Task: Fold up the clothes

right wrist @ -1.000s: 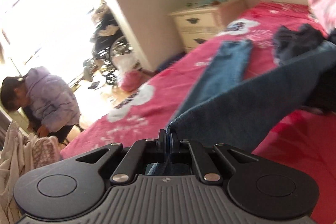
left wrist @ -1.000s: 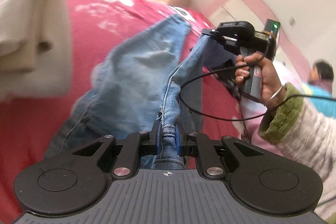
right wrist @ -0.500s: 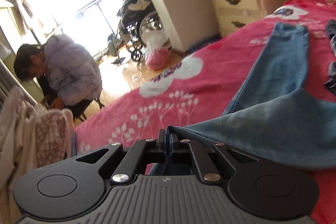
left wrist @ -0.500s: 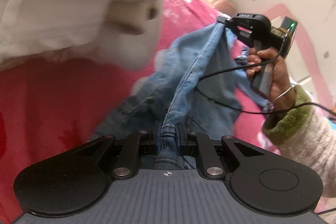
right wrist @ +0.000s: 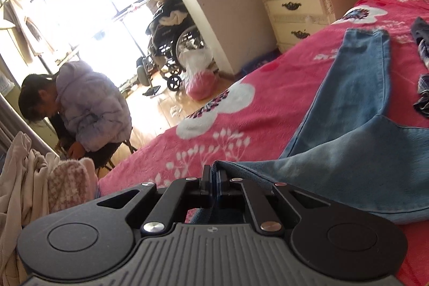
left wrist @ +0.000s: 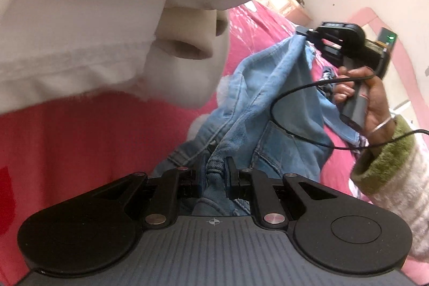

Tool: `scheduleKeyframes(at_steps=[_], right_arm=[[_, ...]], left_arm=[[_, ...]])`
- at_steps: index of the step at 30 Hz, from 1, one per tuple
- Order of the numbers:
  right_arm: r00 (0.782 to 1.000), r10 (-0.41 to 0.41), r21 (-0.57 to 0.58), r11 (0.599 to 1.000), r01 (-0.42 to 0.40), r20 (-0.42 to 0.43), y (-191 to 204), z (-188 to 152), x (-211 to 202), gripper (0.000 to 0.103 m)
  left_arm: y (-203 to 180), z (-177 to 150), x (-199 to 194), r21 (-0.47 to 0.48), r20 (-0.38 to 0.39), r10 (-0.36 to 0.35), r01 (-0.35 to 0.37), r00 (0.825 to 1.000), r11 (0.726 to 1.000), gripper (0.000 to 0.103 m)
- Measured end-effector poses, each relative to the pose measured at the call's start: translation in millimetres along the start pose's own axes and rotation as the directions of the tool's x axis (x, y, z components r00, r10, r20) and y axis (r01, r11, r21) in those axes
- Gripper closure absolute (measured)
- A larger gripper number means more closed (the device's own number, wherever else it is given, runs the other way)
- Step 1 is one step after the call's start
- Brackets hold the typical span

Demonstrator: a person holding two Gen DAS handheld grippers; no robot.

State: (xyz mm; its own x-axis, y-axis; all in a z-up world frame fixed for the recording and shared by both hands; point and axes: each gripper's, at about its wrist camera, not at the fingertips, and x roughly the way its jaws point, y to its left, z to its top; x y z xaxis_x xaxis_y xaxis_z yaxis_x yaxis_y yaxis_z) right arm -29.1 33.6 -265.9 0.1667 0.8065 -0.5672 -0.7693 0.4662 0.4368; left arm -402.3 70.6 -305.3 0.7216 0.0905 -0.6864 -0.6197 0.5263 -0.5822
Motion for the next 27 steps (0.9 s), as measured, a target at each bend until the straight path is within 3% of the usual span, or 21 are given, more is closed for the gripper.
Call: scheduleKeyframes(at_steps=[5, 7, 9, 10, 13, 18, 20, 21, 22, 24, 25, 27], right_arm=[[0.999, -0.004, -0.003, 1.0, 0.004, -0.04, 2, -6, 22, 0.097], [0.996, -0.013, -0.004, 1.0, 0.012, -0.087, 0, -9, 35, 0.093], [0.991, -0.018, 0.036, 0.999, 0.023, -0.134, -6, -9, 43, 0.081], [0.989, -0.014, 0.067, 0.997, 0.024, -0.146, -12, -7, 42, 0.065], [0.989, 0.009, 0.131, 0.991, 0.01, -0.145, -26, 0, 26, 0.053], [0.979, 0.087, 0.133, 0.989, -0.064, -0.182, -42, 16, -26, 0.052], [0.949, 0.177, 0.098, 0.983, -0.156, -0.261, -42, 21, -48, 0.052], [0.92, 0.215, 0.074, 0.977, -0.202, -0.326, -39, 20, -54, 0.052], [0.878, 0.244, 0.057, 0.968, -0.243, -0.412, -36, 16, -58, 0.05], [0.773, 0.266, 0.053, 0.956, -0.289, -0.577, -26, -2, -58, 0.048], [0.737, 0.254, 0.047, 0.956, -0.289, -0.627, -20, -14, -58, 0.048], [0.694, 0.233, 0.051, 0.961, -0.273, -0.682, -7, -38, -52, 0.048]], left_arm=[[3, -5, 6, 0.06, -0.024, 0.052, -0.051, 0.998, 0.997, 0.085], [2, -8, 1, 0.083, -0.02, 0.074, -0.072, 0.997, 0.994, 0.078], [-4, -12, -10, 0.126, 0.016, 0.112, -0.113, 0.994, 0.986, 0.059], [-6, -15, -16, 0.145, 0.033, 0.126, -0.129, 0.991, 0.981, 0.058], [-6, -18, -30, 0.147, 0.037, 0.13, -0.134, 0.991, 0.98, 0.053], [0, -16, -27, 0.115, -0.004, 0.114, -0.113, 0.993, 0.987, 0.05], [-1, -15, -26, 0.131, -0.022, 0.097, -0.094, 0.995, 0.987, 0.05], [-3, -15, -25, 0.149, -0.032, 0.092, -0.086, 0.995, 0.985, 0.05], [-4, -15, -24, 0.166, -0.042, 0.086, -0.078, 0.995, 0.983, 0.05], [-5, -15, -24, 0.197, -0.062, 0.079, -0.065, 0.995, 0.978, 0.05], [-6, -16, -23, 0.204, -0.071, 0.078, -0.062, 0.994, 0.977, 0.05], [-5, -17, -18, 0.201, -0.088, 0.082, -0.063, 0.993, 0.978, 0.05]])
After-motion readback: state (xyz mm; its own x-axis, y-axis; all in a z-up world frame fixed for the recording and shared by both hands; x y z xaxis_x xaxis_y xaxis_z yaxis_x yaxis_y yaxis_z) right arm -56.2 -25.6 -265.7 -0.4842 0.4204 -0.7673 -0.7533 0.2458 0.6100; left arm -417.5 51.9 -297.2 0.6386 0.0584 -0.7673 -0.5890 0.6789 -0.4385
